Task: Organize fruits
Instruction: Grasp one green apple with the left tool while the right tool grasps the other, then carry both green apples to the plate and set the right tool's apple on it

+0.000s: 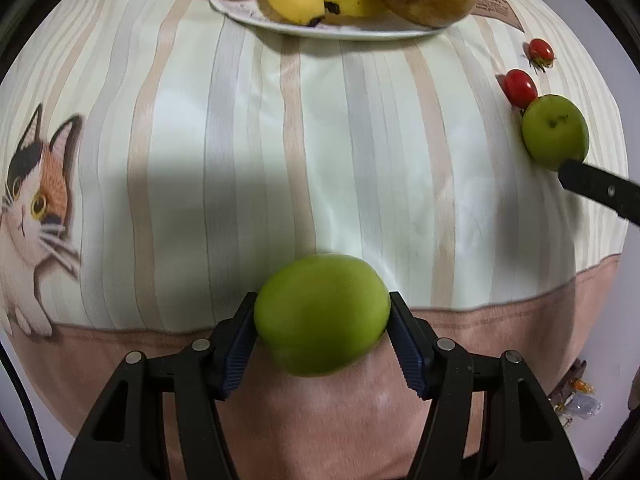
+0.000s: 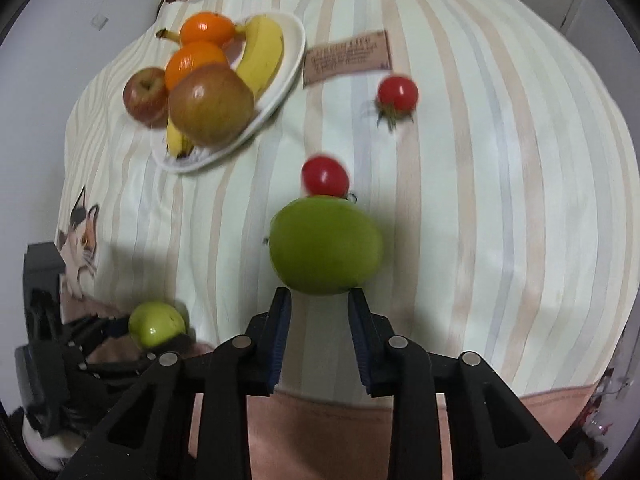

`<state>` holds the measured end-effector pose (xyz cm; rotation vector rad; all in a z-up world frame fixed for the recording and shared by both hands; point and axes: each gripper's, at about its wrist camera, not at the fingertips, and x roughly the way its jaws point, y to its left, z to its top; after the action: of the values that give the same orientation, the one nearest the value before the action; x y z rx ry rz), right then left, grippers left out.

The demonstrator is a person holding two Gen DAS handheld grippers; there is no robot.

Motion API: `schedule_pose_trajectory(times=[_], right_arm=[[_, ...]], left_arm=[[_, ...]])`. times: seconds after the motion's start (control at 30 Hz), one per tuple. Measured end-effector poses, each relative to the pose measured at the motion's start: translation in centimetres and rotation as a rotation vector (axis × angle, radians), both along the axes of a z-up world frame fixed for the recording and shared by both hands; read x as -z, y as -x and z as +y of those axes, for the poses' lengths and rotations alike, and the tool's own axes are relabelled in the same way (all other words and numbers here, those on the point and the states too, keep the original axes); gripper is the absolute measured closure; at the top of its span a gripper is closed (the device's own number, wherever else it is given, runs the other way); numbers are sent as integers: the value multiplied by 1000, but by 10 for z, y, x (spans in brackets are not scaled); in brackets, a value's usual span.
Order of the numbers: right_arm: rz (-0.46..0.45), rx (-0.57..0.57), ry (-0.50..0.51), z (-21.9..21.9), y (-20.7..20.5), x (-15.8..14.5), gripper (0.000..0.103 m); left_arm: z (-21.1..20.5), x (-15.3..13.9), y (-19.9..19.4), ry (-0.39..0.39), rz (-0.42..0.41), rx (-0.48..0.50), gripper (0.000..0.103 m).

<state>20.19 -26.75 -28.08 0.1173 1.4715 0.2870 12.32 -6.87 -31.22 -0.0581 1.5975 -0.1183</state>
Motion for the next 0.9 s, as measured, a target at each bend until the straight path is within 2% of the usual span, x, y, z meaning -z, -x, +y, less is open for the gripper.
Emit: schedule_pose_trajectory(times=[0.03, 0.07, 0.13, 0.3, 0.37, 0.4, 0.47, 0.7, 0.8, 0.9], right_arm=[[-8, 15, -1, 1, -6, 1, 49], [-17, 25, 8, 1, -11, 1, 44], [-30, 41, 36, 3, -23, 6, 40], [5, 67, 45, 7, -45, 29, 39], [-13, 80, 67, 6, -46, 27, 47], [-16, 72, 70, 7, -46, 25, 47], [-30, 59, 65, 7, -42, 17, 47], [3, -38, -16, 11, 16, -13, 48], [36, -81, -9, 12, 40, -6, 48], [45, -94, 23, 15, 53, 16, 47]], left_arm=[[0, 0, -3, -5, -4, 0, 43], [-2, 0, -7, -9, -7, -1, 43], [-1, -1, -16, -16, -9, -1, 43], [1, -2, -33, -22, -10, -9, 43], [4, -1, -36, -22, -10, -13, 43], [5, 1, -38, -21, -11, -16, 43], [4, -2, -42, -22, -16, -21, 43], [9, -21, 0, 5, -22, -31, 43], [15, -16, 11, 8, -1, -22, 43], [14, 2, 10, -3, 28, -3, 42]])
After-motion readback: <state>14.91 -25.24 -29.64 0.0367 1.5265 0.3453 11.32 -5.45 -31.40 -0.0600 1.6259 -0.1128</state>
